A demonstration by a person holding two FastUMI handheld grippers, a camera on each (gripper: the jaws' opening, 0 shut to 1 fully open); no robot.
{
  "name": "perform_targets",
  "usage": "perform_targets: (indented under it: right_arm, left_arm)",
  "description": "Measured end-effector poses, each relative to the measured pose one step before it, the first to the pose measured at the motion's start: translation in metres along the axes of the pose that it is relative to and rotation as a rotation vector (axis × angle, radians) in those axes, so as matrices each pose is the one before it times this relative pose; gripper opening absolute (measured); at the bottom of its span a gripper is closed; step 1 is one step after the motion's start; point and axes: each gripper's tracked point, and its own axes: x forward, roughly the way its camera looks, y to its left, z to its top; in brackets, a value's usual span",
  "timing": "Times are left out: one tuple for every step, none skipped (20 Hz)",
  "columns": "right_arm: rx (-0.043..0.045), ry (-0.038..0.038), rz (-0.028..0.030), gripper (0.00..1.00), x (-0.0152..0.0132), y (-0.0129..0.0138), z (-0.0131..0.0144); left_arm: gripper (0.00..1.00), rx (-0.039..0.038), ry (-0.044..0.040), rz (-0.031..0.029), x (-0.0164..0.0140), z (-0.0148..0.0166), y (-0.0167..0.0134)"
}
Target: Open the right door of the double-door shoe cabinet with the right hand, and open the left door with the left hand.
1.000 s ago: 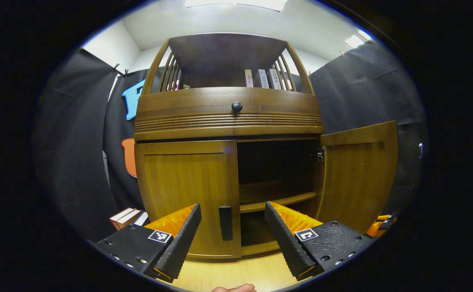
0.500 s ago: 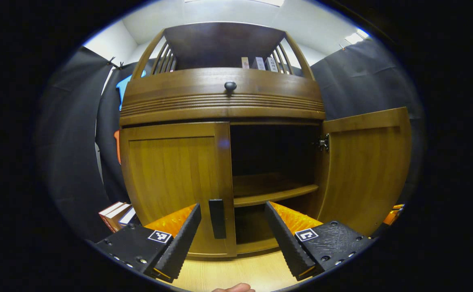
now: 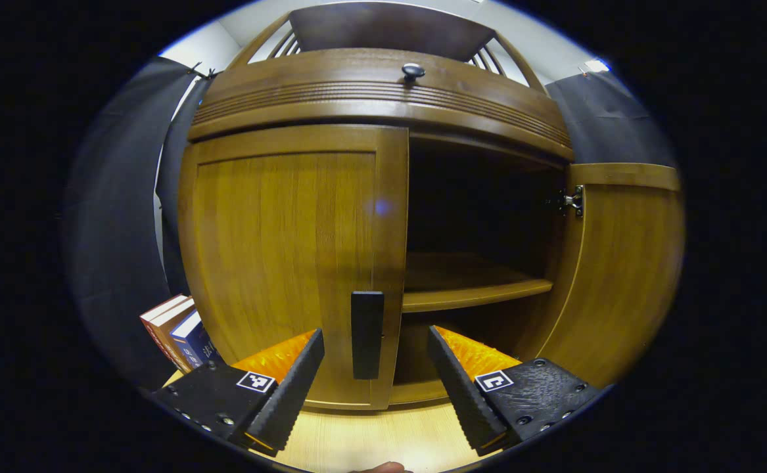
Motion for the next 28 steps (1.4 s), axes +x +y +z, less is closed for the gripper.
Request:
perform_targets:
  right_arm:
    - [-0.00103, -0.01192, -0.00496, 0.04, 0.00079, -0.00229, 0.00187]
    - [-0.00056, -0.00879, -0.00062, 0.00, 0.00003, -0.00074, 0.00276]
    - [0.00081, -0.00587, -0.00017, 0.04, -0.00122, -0.00070, 0.00216]
    - [0.00416, -0.00548, 0.00265, 0.04, -0.00036, -0.00055, 0.00173]
    - [0.00612, -0.01034, 0.00835, 0.04, -0.00360, 0.00314, 0.00168]
    - [0.00412, -0.00622, 0.00007, 0.04, -0.00490, 0.00066, 0.00333]
    - [0.00189, -0.00264, 0.00175, 0.04, -0.00519, -0.00171, 0.00195]
    - [0.00119, -0.00043, 0.00247, 0.00, -0.00283, 0.00018, 0.00181]
    - [0.00080, -0.00165, 0.00161, 0.00, -0.00224, 0.00065, 0.00023]
    - [-0.00065, -0.00051, -0.00439, 0.04, -0.00181, -0.00012, 0.00119]
    - [-0.00175, 0.00002, -0.00139, 0.00, -0.00227, 0.00048, 0.00014]
    - [0.00023, -0.00440, 0.00384, 0.05, -0.00222, 0.00243, 0.00171]
    - [-0.00106, -0.00179, 0.00134, 0.06, -0.00243, 0.00152, 0.00009]
    - [0.00083, 0.00038, 0.00756, 0.08, -0.00111, 0.00344, 0.00005]
    - [-0.00152, 0.00083, 0.00247, 0.10, -0.00176, 0.00229, 0.00048]
    - [-0.00237, 0.00114, 0.00381, 0.13, -0.00111, 0.00319, 0.00025]
    - [-0.00224, -0.00148, 0.00352, 0.15, -0.00147, 0.00139, 0.00018]
    - [-0.00354, -0.00127, 0.00134, 0.22, -0.00168, 0.00150, 0.00091]
    - [-0.00536, 0.00017, 0.00173, 0.23, -0.00102, 0.00291, -0.00068]
    - [-0.00504, 0.00131, 0.00437, 0.25, -0.00107, 0.00390, -0.00051]
    - [-0.00473, 0.00279, 0.00707, 0.29, -0.00451, 0.00293, -0.00148]
    - [-0.00451, 0.00174, 0.00780, 0.33, -0.00185, 0.00361, -0.00131]
    - [-0.00420, 0.00136, 0.00476, 0.32, -0.00079, 0.00179, -0.00184]
    - [-0.00542, 0.00191, 0.00699, 0.36, -0.00062, 0.00283, -0.00045]
    - [-0.00526, 0.00389, 0.00312, 0.39, -0.00072, 0.00255, -0.00151]
    - [-0.00518, 0.00381, 0.00720, 0.43, 0.00027, 0.00308, -0.00148]
    - [-0.00614, 0.00334, 0.00640, 0.44, -0.00081, 0.00362, -0.00239]
    - [-0.00603, 0.00234, 0.00762, 0.44, -0.00036, 0.00291, -0.00085]
  left_arm:
    - [0.94, 0.00163, 0.00483, 0.00138, 0.00538, -0.00128, 0.00232]
    - [0.93, 0.00028, 0.00031, -0.00313, 0.00507, -0.00067, 0.00017]
    - [0.93, 0.00602, -0.00351, -0.00661, 0.00646, -0.00115, 0.00066]
    - [0.93, 0.00320, 0.01483, -0.00326, 0.00426, -0.00620, 0.00105]
    - [1.00, 0.00870, 0.01128, -0.00361, 0.00428, -0.00407, 0.00050]
    - [0.80, 0.01072, 0.01055, 0.00682, 0.00578, -0.00247, 0.00159]
    - [0.90, 0.00948, 0.00383, 0.00380, 0.00546, -0.00267, 0.00083]
    - [0.90, 0.00790, -0.00694, -0.00432, 0.00690, -0.00123, -0.00143]
    - [0.90, 0.00416, 0.00856, -0.00396, 0.00506, -0.00162, -0.00132]
    - [0.81, 0.00158, -0.00334, -0.00042, 0.00297, -0.00199, 0.00414]
    - [0.72, -0.00392, -0.00596, -0.00009, 0.00471, -0.00146, 0.00432]
    - [0.77, -0.00116, -0.00332, 0.00017, 0.00435, -0.00293, 0.00337]
    - [0.76, -0.00130, -0.00080, -0.00579, 0.00205, 0.00022, 0.00029]
    - [0.75, 0.00324, -0.00384, -0.00102, 0.00526, 0.00029, -0.00105]
    - [0.65, 0.00655, -0.00306, 0.00836, 0.00021, 0.00066, 0.00274]
    - [0.55, 0.00649, 0.00098, 0.01179, 0.00346, 0.00088, 0.00147]
    - [0.55, -0.00959, 0.00967, -0.01295, 0.00017, -0.00232, -0.00249]
    - [0.56, -0.00035, -0.00929, -0.00146, -0.00160, 0.00225, -0.00160]
    - [0.56, -0.00046, 0.00394, -0.01675, 0.00192, -0.00189, -0.00198]
    - [0.43, 0.00511, -0.00834, -0.00748, 0.00082, 0.00228, -0.00320]
    - [0.37, 0.00648, 0.00132, -0.01308, -0.00018, -0.00012, -0.00150]
    - [0.34, 0.00402, -0.01138, -0.00606, -0.00439, 0.00165, -0.00245]
    - [0.37, 0.00121, 0.00313, -0.00204, -0.00026, -0.00094, -0.00173]
    - [0.39, 0.00181, -0.00652, 0.00215, 0.00386, -0.00081, 0.00146]
    - [0.31, -0.00557, 0.00151, 0.00233, -0.00098, -0.00128, -0.00005]
    - [0.34, 0.00133, -0.00467, -0.00084, 0.00178, 0.00056, -0.00024]
    - [0.34, 0.00131, 0.00663, -0.00070, -0.00207, -0.00021, 0.00050]
    - [0.25, -0.00032, 0.00017, -0.00192, -0.00002, -0.00136, 0.00085]
